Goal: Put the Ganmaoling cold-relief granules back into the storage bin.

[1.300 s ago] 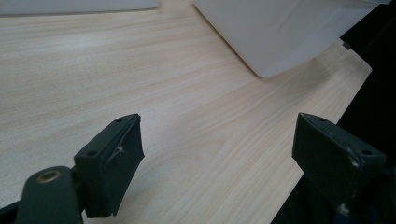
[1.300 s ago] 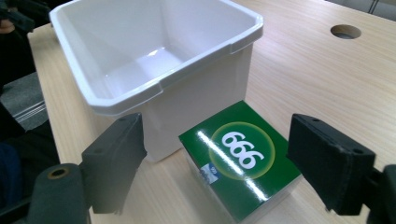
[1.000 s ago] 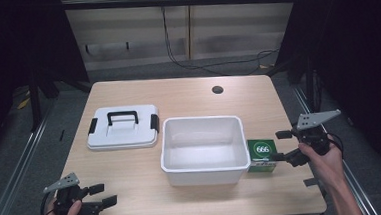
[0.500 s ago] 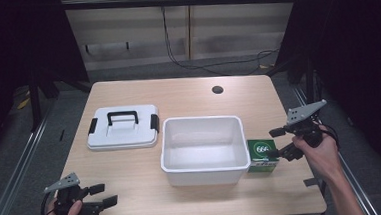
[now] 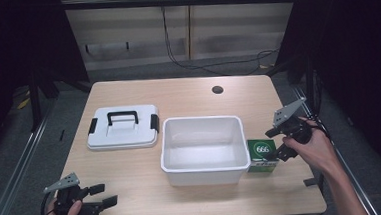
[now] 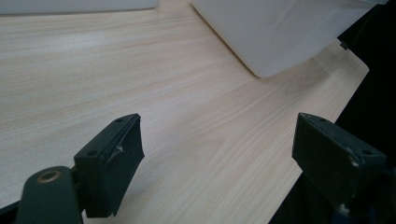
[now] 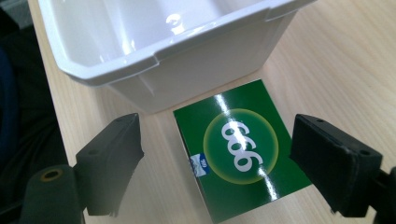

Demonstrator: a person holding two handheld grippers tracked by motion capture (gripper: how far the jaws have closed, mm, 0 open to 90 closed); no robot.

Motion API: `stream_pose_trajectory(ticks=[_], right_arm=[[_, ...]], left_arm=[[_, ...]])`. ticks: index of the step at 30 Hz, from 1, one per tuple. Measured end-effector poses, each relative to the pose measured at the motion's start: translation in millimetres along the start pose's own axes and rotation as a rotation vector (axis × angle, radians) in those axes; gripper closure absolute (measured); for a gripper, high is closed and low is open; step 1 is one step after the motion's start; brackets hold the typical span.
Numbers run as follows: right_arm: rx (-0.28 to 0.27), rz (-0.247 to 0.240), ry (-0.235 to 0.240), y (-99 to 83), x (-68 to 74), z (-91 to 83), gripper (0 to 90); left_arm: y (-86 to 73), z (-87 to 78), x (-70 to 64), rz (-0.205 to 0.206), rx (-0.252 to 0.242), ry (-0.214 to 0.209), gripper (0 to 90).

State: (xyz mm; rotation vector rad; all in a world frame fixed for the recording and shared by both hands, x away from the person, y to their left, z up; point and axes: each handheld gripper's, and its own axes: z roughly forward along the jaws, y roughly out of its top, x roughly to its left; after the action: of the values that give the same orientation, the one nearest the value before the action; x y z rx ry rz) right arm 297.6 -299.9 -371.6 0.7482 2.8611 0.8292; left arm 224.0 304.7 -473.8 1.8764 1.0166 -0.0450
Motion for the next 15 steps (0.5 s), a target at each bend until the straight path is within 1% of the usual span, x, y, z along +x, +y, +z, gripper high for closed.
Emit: stream_pose_trajectory(ticks=[1,2,3,4,5,7,8,10,11,14,15], right_arm=[[0.0,0.0,0.0,0.0,0.0,0.0,15.8],[0.029,-0.012,0.012,3.1,-0.9,2.5,15.9],[0.044,-0.033,0.008,4.5,-1.2,4.4,15.9],[0.044,-0.033,0.008,4.5,-1.2,4.4,15.9],[0.082,-0.054,0.02,6.7,-0.8,9.5,16.3],[0.109,-0.076,0.026,8.2,-1.3,13.6,17.6],[0.11,-0.085,0.03,8.7,-2.3,15.1,17.8],[0.114,-0.084,0.031,9.2,-3.0,15.4,18.0],[0.112,-0.092,0.036,9.4,-6.1,15.8,18.0],[0.124,-0.083,0.044,9.7,-8.2,15.2,18.5],[0.127,-0.081,0.047,9.8,-9.5,14.8,17.4]], left_arm=[[0.0,-0.1,0.0,0.0,-0.001,0.0,16.3],[-0.1,-0.3,0.0,-0.001,-0.002,0.001,16.3],[-0.1,-0.4,0.3,0.0,-0.002,-0.004,16.3],[-0.1,-0.4,0.3,0.0,-0.002,-0.004,16.3],[-0.1,-0.3,0.4,-0.001,-0.003,-0.002,16.3],[0.0,-0.2,0.5,0.0,0.0,-0.002,16.2],[0.0,-0.1,0.5,0.002,0.0,-0.002,16.3],[0.0,0.1,0.3,0.0,-0.002,-0.004,16.3],[0.1,0.0,0.2,0.002,-0.002,-0.007,16.3],[0.2,-0.9,-0.3,0.01,-0.006,-0.014,16.3],[0.2,-0.9,0.1,0.011,-0.005,-0.013,16.3]])
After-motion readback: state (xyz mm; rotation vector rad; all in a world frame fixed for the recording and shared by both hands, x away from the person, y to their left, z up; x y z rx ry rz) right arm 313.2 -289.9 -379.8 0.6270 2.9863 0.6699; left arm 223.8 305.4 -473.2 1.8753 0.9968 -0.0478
